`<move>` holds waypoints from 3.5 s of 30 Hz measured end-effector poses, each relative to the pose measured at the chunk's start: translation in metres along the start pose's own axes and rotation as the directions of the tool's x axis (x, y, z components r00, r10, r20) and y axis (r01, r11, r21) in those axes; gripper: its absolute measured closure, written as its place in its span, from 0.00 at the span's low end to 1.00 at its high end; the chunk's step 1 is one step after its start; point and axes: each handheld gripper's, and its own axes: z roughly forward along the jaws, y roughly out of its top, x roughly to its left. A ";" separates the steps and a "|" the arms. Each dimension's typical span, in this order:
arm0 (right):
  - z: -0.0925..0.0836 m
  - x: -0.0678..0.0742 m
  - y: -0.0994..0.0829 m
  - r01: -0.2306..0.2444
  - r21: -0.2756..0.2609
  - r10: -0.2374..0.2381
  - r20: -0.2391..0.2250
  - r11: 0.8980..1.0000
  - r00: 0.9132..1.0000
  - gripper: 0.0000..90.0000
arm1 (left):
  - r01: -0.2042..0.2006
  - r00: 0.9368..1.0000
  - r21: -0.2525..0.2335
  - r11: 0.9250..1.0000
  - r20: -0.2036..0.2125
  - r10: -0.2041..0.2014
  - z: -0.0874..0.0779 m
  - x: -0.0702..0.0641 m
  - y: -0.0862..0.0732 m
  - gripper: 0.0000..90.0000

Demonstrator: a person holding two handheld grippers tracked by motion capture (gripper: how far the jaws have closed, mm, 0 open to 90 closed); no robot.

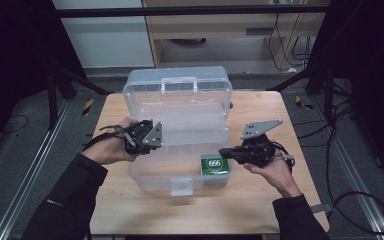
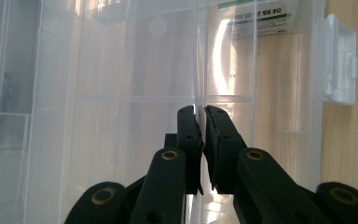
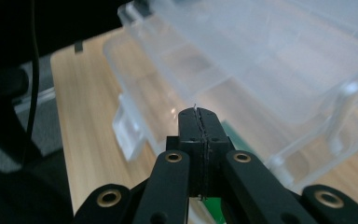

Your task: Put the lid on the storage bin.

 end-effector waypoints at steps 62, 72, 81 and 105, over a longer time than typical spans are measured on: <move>0.003 -0.069 0.023 -0.176 -0.176 0.210 0.202 0.969 0.957 1.00 | 0.007 0.998 -0.021 1.000 0.065 -0.005 0.005 -0.016 -0.005 0.93; 0.004 -0.068 0.017 -0.181 -0.175 0.212 0.175 0.968 0.962 1.00 | 0.010 0.997 -0.042 0.999 0.075 -0.007 0.006 -0.019 -0.005 0.86; 0.004 -0.067 0.017 -0.177 -0.171 0.206 0.173 0.969 0.963 1.00 | 0.168 0.982 -0.185 0.968 0.120 -0.148 0.006 -0.019 -0.002 0.61; 0.003 -0.064 0.017 -0.173 -0.151 0.198 0.169 0.973 0.965 1.00 | 0.377 0.926 -0.382 0.844 0.181 -0.331 0.002 -0.019 -0.001 0.79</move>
